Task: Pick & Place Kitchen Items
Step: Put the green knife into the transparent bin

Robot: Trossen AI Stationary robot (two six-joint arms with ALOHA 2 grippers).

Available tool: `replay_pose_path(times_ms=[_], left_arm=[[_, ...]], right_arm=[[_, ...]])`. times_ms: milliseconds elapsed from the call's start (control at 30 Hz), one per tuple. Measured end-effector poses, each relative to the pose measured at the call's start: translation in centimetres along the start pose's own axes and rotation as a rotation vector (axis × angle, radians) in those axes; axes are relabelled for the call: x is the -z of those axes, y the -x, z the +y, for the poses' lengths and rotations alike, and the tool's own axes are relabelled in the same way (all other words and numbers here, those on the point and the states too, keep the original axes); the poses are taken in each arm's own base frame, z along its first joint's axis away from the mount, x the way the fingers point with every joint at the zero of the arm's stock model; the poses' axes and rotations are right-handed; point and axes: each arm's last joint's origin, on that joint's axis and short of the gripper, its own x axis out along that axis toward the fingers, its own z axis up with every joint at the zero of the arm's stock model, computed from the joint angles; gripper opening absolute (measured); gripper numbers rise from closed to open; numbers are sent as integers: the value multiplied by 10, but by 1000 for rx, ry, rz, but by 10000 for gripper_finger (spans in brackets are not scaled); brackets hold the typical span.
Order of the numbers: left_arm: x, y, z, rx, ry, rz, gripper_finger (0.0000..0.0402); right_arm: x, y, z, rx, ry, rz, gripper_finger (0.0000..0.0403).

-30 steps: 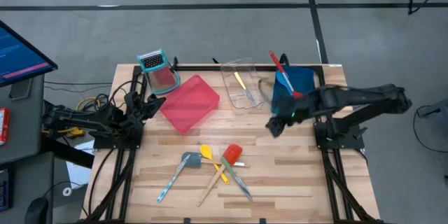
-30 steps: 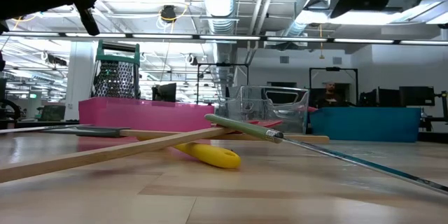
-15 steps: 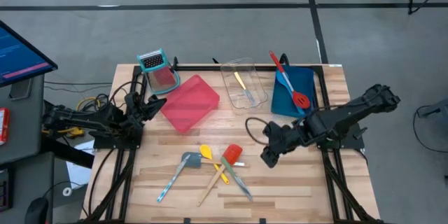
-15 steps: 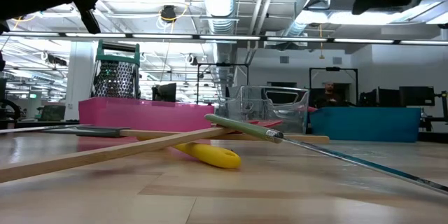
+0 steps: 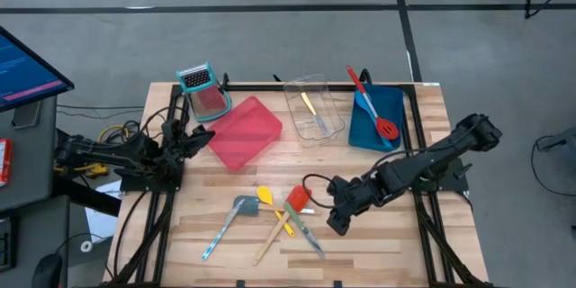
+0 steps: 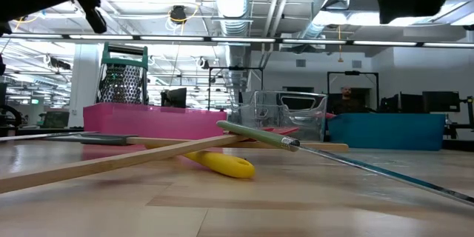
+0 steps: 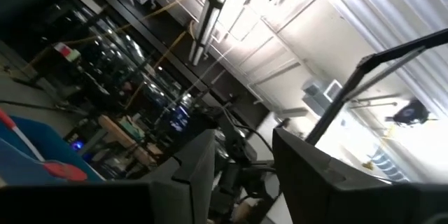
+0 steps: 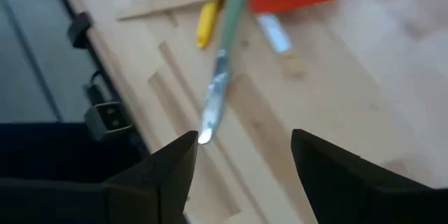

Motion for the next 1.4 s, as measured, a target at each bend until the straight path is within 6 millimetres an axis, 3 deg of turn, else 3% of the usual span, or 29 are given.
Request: replay_pose_path(times_ms=[267, 433, 600, 800, 1133, 1400], left_arm=[[1, 0, -1, 26, 13, 24, 131], [2, -1, 0, 18, 10, 32, 131], [3, -1, 1, 16, 8, 45, 131], [3, -1, 0, 31, 24, 50, 131], [3, -1, -1, 59, 28, 64, 131], [3, -1, -1, 58, 27, 67, 131]], right_arm=[[-18, 0, 31, -2, 94, 20, 230], [-24, -2, 45, 129, 126, 104, 230], [-23, -16, 53, 266, 130, 183, 231], [-23, -49, 63, 278, 105, 197, 239], [-42, -90, 53, 290, 41, 188, 305], [-60, -115, 46, 272, -1, 156, 311]])
